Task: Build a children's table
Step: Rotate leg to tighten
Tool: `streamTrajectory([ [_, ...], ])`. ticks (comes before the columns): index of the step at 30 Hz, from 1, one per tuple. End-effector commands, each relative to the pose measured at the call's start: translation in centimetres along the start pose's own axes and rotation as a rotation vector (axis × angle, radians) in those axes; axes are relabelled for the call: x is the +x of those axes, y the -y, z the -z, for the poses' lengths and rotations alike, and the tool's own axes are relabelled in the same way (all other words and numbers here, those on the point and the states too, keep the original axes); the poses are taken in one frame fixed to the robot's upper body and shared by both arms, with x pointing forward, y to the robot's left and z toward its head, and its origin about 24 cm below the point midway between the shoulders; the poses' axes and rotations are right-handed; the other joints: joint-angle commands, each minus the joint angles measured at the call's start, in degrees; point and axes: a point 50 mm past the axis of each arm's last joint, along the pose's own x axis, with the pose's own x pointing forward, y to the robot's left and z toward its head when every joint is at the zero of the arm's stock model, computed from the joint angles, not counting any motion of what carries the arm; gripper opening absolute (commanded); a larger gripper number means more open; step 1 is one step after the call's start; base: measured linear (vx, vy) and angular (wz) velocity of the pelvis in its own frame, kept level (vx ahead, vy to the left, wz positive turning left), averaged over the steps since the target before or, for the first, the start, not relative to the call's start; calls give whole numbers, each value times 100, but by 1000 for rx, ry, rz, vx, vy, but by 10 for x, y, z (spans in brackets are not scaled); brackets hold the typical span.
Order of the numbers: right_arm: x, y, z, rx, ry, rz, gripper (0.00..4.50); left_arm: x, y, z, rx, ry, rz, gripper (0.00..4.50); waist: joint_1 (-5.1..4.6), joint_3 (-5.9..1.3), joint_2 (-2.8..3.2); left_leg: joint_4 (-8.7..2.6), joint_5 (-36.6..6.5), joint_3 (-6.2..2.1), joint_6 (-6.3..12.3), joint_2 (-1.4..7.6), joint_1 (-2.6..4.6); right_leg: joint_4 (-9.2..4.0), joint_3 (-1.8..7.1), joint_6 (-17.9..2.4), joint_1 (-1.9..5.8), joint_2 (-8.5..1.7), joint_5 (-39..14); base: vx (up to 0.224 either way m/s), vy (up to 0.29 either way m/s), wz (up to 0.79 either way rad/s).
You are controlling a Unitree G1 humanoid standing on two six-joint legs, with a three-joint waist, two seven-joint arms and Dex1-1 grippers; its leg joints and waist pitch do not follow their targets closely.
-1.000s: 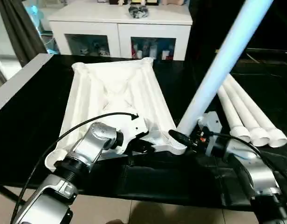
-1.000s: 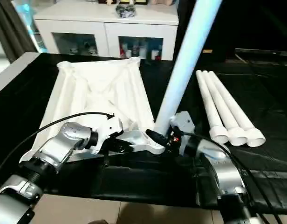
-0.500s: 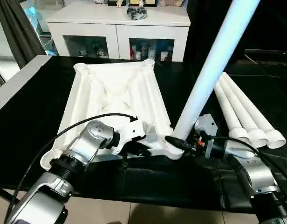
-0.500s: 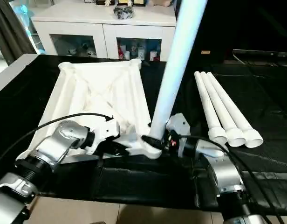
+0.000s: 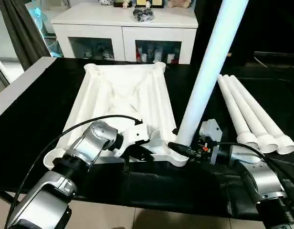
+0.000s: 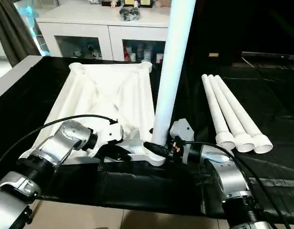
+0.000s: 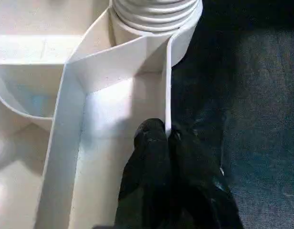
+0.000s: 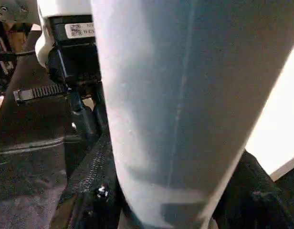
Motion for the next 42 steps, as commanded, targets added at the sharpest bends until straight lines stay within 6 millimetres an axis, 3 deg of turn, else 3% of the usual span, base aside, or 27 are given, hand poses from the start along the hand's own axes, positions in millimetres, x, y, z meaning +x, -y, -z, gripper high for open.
streamTrajectory([
  [1, 22, -41, 39, 133, -122, -200, 194, -1, -11, -20, 45, 36, -67, 0, -3, -136, -23, -509, -2438, -255, 23, 518, 151, -599, 364, -1051, 29, -695, -2176, 0, 0, 0],
  [6, 23, -34, 39, 156, -117, -123, 194, -4, -13, -19, 20, 46, -87, 0, -17, -109, -34, -542, -2717, -285, -97, 522, 205, -653, 395, -951, -2, -721, -2687, 0, 0, 0],
  [10, 28, -14, 38, 158, -120, 81, 194, -10, -19, -21, -66, 110, -170, 0, -56, -112, -40, -565, -2712, -309, -179, 518, 188, -637, 382, -925, -3, -733, -2824, 0, 0, 0],
  [12, 32, -3, 37, 168, -118, 186, 194, -11, -22, -23, -100, 132, -220, 0, -91, -121, -71, -584, -2630, -323, -207, 513, 140, -615, 356, -916, 23, -722, -2738, 0, 0, 0],
  [13, 38, 7, 36, 189, -122, 293, 194, -13, -23, -24, -135, 151, -275, 0, -124, -126, -43, -591, -2611, -329, -248, 516, 121, -598, 349, -936, 20, -726, -2635, 0, 0, 0],
  [15, 42, 12, 36, 196, -128, 345, 194, -13, -23, -26, -153, 160, -301, 0, -179, -162, -83, -599, -2408, -328, -248, 513, 71, -557, 332, -1000, 55, -705, -2150, 0, 0, 0],
  [17, 50, 21, 36, 215, -145, 456, 194, -14, -22, -27, -192, 175, -351, 0, -249, -162, -68, -596, -2133, -307, -186, 485, 9, -500, 308, -1118, 84, -687, -1645, 0, 0, 0],
  [18, 58, 29, 35, 257, -156, 542, 194, -13, -17, -30, -225, 185, -381, 0, -261, -166, -130, -575, -2094, -275, -134, 470, 31, -534, 313, -1130, 67, -672, -1605, 0, 0, 0],
  [19, 59, 29, 35, 262, -157, 550, 194, -13, -17, -30, -228, 185, -384, 0, -321, -174, -98, -549, -1915, -274, -94, 468, 23, -499, 325, -1281, 75, -691, -1314, 0, 0, 0],
  [20, 61, 30, 34, 271, -158, 563, 194, -12, -16, -31, -232, 186, -389, 0, -311, -202, -104, -505, -1653, -237, 15, 458, 16, -501, 325, -1290, 91, -679, -1030, 0, 0, 0],
  [21, 66, 34, 32, 283, -168, 605, 194, -10, -9, -38, -258, 214, -401, 0, -320, -205, -152, -489, -1477, -218, 94, 451, 0, -494, 321, -1307, 100, -664, -812, 0, 0, 0],
  [22, 67, 35, 32, 289, -170, 615, 194, -9, -8, -40, -260, 218, -403, 0, -338, -234, -171, -459, -1018, -216, 223, 458, -33, -396, 301, -1441, 140, -657, -193, 0, 0, 0],
  [24, 70, 38, 32, 317, -182, 646, 194, -5, -1, -47, -259, 227, -398, 0, -332, -252, -203, -397, -641, -173, 477, 444, -29, -365, 282, -1537, 126, -632, 340, 0, 0, 0],
  [25, 71, 38, 32, 310, -198, 646, 194, -2, 2, -50, -257, 225, -386, 0, -328, -224, -219, -389, -620, -155, 601, 447, -27, -384, 272, -1568, 114, -625, 367, 0, 0, 0],
  [27, 72, 38, 33, 291, -218, 636, 194, 1, 4, -51, -258, 222, -375, 0, -323, -214, -203, -397, -750, -157, 593, 457, -6, -398, 270, -1562, 108, -627, 124, 0, 0, 0],
  [28, 74, 37, 34, 278, -229, 631, 194, 3, 4, -49, -259, 204, -391, 0, -319, -185, -233, -419, -995, -152, 503, 469, 8, -441, 274, -1489, 98, -619, -373, 0, 0, 0],
  [32, 76, 37, 35, 275, -234, 629, 194, 3, 1, -46, -262, 176, -425, 0, -311, -154, -218, -473, -1412, -170, 244, 490, 43, -495, 293, -1301, 62, -604, -1084, 0, 0, 0],
  [34, 76, 36, 36, 282, -236, 628, 194, 2, 1, -46, -275, 176, -434, 0, -311, -167, -219, -480, -1454, -178, 157, 490, 47, -480, 303, -1272, 65, -610, -1017, 0, 0, 0],
  [42, 78, 34, 42, 294, -263, 618, 194, 2, 1, -49, -279, 192, -443, 0, -315, -171, -208, -466, -1401, -170, 174, 475, 44, -480, 309, -1302, 67, -612, -873, 0, 0, 0],
])
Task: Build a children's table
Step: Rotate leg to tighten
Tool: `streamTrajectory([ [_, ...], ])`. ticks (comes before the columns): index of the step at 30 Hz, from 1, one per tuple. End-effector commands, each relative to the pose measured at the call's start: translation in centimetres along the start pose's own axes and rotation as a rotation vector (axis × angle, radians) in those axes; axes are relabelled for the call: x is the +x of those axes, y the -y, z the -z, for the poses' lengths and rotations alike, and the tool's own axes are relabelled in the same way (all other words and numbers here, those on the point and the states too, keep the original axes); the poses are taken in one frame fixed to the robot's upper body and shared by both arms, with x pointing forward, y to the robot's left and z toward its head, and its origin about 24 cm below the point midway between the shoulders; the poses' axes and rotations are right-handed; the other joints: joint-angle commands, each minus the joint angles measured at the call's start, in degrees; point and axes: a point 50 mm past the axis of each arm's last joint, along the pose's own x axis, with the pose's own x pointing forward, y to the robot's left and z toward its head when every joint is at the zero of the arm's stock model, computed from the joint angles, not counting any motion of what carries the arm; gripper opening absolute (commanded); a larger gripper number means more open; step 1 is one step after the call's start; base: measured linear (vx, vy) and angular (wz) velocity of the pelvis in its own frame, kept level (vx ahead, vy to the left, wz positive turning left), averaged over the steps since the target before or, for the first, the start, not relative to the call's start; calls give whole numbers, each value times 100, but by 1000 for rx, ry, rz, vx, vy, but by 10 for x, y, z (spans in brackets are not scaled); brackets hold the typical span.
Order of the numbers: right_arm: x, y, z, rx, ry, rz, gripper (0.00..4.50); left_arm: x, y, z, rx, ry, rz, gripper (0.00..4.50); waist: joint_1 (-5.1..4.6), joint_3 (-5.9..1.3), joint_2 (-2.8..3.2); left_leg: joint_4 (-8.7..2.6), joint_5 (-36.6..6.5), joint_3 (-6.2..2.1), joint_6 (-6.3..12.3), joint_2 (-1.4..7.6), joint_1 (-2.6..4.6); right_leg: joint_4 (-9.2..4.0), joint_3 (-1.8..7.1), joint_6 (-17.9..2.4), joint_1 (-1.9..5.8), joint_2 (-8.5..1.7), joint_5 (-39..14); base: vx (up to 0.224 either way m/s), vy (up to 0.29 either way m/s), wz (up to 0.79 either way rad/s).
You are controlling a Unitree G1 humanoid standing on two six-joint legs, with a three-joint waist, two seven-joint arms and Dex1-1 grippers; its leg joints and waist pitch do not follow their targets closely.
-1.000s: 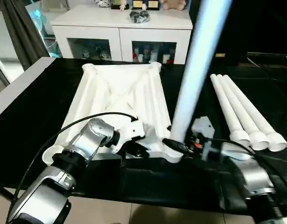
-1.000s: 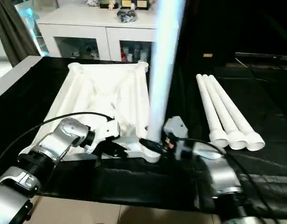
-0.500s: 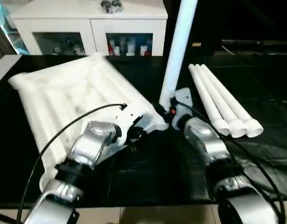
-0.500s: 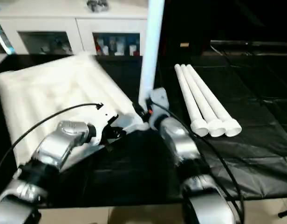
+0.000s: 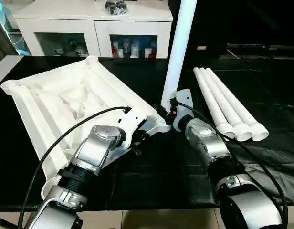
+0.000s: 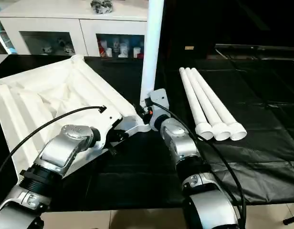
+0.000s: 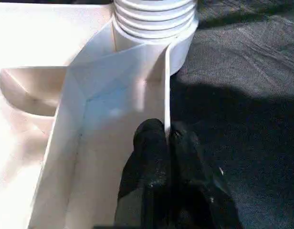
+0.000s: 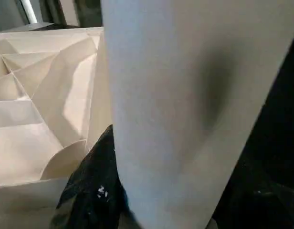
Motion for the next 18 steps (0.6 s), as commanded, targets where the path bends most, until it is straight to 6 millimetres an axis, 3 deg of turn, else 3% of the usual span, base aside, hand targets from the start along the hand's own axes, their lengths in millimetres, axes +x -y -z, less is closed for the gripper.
streamTrajectory([
  [1, -19, 6, 68, 59, -305, 86, 194, 1, 19, -30, 58, 129, 110, 0, 71, -248, 13, -402, -1426, -186, 240, 435, 77, -478, 350, -1214, 219, -608, -912, 0, 0, 0],
  [3, -20, 6, 69, 73, -304, 78, 194, 2, 18, -30, 58, 130, 108, 0, 69, -247, 21, -404, -1446, -189, 238, 438, 81, -478, 348, -1225, 215, -611, -933, 0, 0, 0],
  [4, -20, 6, 69, 76, -303, 76, 229, 2, 18, -30, 58, 131, 106, 0, 66, -247, 20, -404, -1469, -190, 232, 437, 83, -482, 347, -1227, 217, -610, -959, 0, 0, 0],
  [6, -20, 7, 68, 74, -292, 75, 229, 2, 17, -30, 60, 134, 97, 0, 62, -246, 21, -406, -1495, -190, 224, 437, 83, -486, 348, -1223, 213, -608, -997, 0, 0, 0],
  [9, -21, 8, 67, 72, -273, 83, 268, 3, 15, -29, 68, 133, 89, 0, 85, -259, 32, -399, -1413, -187, 230, 442, 86, -472, 349, -1239, 215, -602, -812, 0, 0, 0],
  [12, -23, 10, 67, 78, -253, 82, 301, 4, 13, -29, 75, 133, 83, 0, 145, -287, 30, -372, -1218, -173, 281, 446, 94, -438, 352, -1290, 228, -610, -491, 0, 0, 0],
  [13, -23, 10, 67, 80, -247, 76, 301, 4, 12, -29, 79, 131, 81, 0, 146, -276, 71, -374, -1188, -173, 307, 441, 82, -442, 347, -1293, 221, -593, -354, 0, 0, 0],
  [15, -27, 12, 66, 72, -224, 59, 312, 4, 8, -29, 87, 128, 71, 0, 177, -287, 83, -363, -1136, -175, 326, 442, 90, -423, 342, -1313, 232, -597, -205, 0, 0, 0],
  [18, -33, 14, 66, 70, -206, 41, 348, 4, 4, -30, 95, 127, 64, 0, 252, -293, 61, -351, -1047, -167, 373, 444, 93, -410, 342, -1304, 247, -605, -72, 0, 0, 0],
])
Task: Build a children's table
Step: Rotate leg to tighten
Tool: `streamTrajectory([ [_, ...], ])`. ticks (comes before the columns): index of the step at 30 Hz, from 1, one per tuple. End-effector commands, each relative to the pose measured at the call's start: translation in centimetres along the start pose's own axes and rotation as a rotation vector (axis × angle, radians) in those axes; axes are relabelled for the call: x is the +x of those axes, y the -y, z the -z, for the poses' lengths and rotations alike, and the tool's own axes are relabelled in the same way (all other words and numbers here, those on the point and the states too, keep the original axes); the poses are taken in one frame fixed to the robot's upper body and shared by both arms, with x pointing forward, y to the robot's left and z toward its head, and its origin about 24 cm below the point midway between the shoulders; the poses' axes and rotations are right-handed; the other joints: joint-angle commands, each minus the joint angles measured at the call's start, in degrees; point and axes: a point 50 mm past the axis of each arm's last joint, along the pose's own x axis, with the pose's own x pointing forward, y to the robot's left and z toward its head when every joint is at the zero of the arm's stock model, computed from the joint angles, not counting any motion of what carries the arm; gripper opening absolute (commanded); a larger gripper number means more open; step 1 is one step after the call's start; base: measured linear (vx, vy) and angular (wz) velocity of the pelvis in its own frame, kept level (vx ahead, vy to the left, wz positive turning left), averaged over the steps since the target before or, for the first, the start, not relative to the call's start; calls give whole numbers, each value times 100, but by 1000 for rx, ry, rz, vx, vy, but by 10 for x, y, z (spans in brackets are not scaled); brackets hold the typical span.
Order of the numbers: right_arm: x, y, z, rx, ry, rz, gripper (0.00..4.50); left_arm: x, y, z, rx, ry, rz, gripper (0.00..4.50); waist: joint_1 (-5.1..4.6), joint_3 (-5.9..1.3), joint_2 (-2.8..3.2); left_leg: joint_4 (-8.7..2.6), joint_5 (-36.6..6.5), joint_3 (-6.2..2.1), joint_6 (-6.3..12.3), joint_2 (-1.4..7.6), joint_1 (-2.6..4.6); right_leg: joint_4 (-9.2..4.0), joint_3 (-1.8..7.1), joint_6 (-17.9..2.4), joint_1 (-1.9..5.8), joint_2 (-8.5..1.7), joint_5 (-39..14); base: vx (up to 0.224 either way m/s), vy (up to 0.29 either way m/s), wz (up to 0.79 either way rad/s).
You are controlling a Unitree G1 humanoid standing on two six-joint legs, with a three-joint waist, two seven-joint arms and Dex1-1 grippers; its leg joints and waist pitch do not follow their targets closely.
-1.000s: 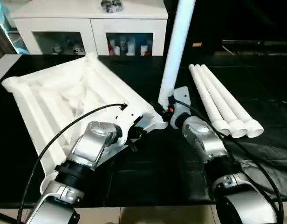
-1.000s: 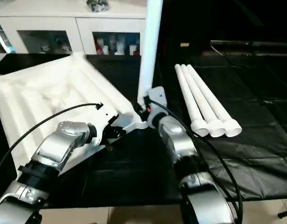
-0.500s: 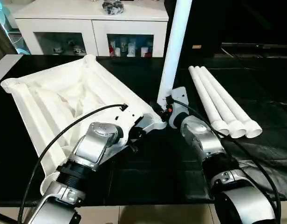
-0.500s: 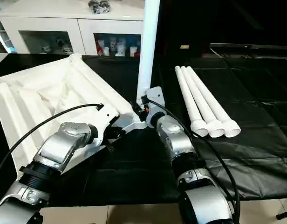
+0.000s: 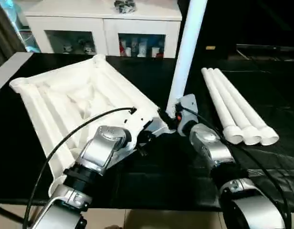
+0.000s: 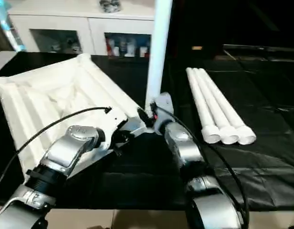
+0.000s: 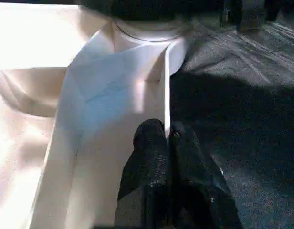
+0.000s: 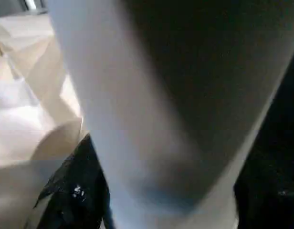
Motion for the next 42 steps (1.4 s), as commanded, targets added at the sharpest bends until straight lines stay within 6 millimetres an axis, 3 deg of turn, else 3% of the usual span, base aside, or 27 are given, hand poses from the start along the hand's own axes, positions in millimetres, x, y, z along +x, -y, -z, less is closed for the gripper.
streamTrajectory([
  [1, -15, 3, 39, 38, -147, -4, 354, -5, -5, -25, 63, 95, 7, 0, 33, -312, 19, -346, -1059, -166, 373, 446, 111, -404, 348, -1257, 253, -615, -135, 0, 0, 0],
  [4, -25, 6, 38, 45, -113, -37, 369, -5, -7, -25, 89, 93, 10, 0, 42, -293, 46, -366, -1153, -177, 378, 449, 110, -434, 347, -1212, 254, -613, -357, 0, 0, 0],
  [12, -55, 9, 34, 29, -42, -120, 443, -5, -6, -16, 159, 65, 69, 0, 132, -296, 28, -355, -1055, -183, 458, 453, 99, -439, 351, -1067, 258, -609, -354, 0, 0, 0],
  [17, -73, 15, 23, -8, 4, -177, 447, -5, -7, -11, 199, 53, 106, 0, 136, -288, 22, -353, -1113, -185, 456, 445, 85, -470, 338, -1024, 255, -617, -660, 0, 0, 0],
  [21, -87, 21, 13, -82, -1, -251, 447, -7, -8, -7, 224, 47, 140, 0, 146, -290, 14, -326, -961, -180, 545, 431, 75, -460, 335, -995, 264, -608, -576, 0, 0, 0],
  [28, -105, 34, -1, -173, -26, -332, 447, -13, -11, -1, 293, 28, 214, 0, 252, -305, 3, -293, -853, -174, 651, 444, 86, -434, 330, -1017, 256, -613, -467, 0, 0, 0],
  [33, -111, 41, -8, -201, -51, -411, 447, -16, -8, 4, 354, 19, 311, 0, 286, -300, -14, -282, -862, -169, 664, 439, 81, -433, 324, -1010, 253, -614, -558, 0, 0, 0],
  [42, -111, 36, -13, -266, -111, -570, 447, -19, -4, 9, 437, -16, 438, 0, 365, -335, 20, -249, -787, -175, 696, 477, 97, -351, 309, -1179, 244, -617, -189, 0, 0, 0],
])
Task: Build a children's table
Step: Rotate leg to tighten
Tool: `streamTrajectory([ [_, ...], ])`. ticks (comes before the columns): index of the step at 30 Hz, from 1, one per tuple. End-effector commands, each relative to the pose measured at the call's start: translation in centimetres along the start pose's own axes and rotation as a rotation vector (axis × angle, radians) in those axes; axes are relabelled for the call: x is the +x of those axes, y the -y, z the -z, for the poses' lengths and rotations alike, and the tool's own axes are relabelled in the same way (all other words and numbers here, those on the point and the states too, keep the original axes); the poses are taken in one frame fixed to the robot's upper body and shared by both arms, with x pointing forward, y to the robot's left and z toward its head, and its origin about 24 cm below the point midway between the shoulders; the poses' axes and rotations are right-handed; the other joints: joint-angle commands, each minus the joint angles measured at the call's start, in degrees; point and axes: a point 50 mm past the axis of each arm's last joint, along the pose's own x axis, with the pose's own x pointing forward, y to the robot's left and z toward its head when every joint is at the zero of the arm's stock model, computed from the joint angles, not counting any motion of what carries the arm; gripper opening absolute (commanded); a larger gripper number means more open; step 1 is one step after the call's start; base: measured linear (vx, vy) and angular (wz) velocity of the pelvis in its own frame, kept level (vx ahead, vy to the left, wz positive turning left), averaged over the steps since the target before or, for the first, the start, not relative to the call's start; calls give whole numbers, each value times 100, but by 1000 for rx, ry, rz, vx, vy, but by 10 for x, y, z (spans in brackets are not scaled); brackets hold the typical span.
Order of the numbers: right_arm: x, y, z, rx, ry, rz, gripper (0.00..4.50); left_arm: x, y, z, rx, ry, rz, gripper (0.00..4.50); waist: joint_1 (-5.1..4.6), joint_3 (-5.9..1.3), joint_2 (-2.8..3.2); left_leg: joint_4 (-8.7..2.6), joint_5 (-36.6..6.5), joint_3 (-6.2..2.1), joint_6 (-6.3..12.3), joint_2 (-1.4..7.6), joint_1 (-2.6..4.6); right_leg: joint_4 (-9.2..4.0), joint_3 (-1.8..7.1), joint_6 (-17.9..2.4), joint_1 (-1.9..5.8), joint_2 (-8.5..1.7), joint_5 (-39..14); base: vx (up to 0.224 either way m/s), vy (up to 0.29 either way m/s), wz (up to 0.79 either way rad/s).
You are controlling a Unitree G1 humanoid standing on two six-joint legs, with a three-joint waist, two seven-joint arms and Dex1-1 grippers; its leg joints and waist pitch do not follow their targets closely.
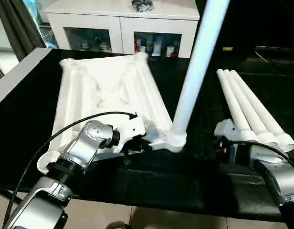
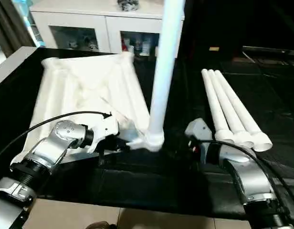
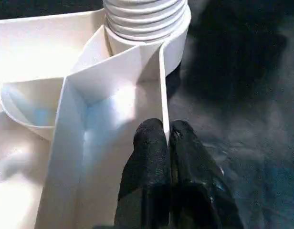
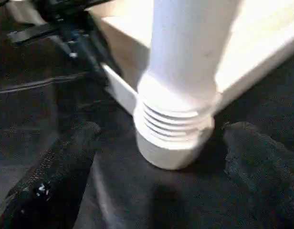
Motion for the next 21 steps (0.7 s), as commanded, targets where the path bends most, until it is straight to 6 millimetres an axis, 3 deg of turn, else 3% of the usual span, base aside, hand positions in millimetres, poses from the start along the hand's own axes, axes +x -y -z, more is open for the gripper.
streamTrajectory([
  [1, 1, 3, -8, -36, 5, -25, 447, 5, 5, -7, 78, -11, 94, 0, -18, -377, -47, -305, -806, -175, 647, 476, 125, -365, 310, -1209, 239, -609, -176, 0, 0, 0],
  [7, 7, 7, -11, -61, 7, -70, 447, 5, 11, -6, 117, -16, 185, 0, 16, -373, -28, -306, -992, -174, 486, 493, 141, -358, 317, -1256, 229, -620, -385, 0, 0, 0],
  [18, 14, 2, -11, -44, 0, -194, 447, 7, 15, -10, 158, -19, 245, 0, 41, -383, -41, -287, -953, -172, 539, 488, 128, -348, 311, -1276, 234, -629, -367, 0, 0, 0],
  [21, 14, 2, -9, -39, 0, -198, 411, 8, 15, -10, 161, -19, 250, 0, 37, -390, -38, -286, -948, -177, 520, 488, 127, -338, 309, -1286, 236, -630, -366, 0, 0, 0],
])
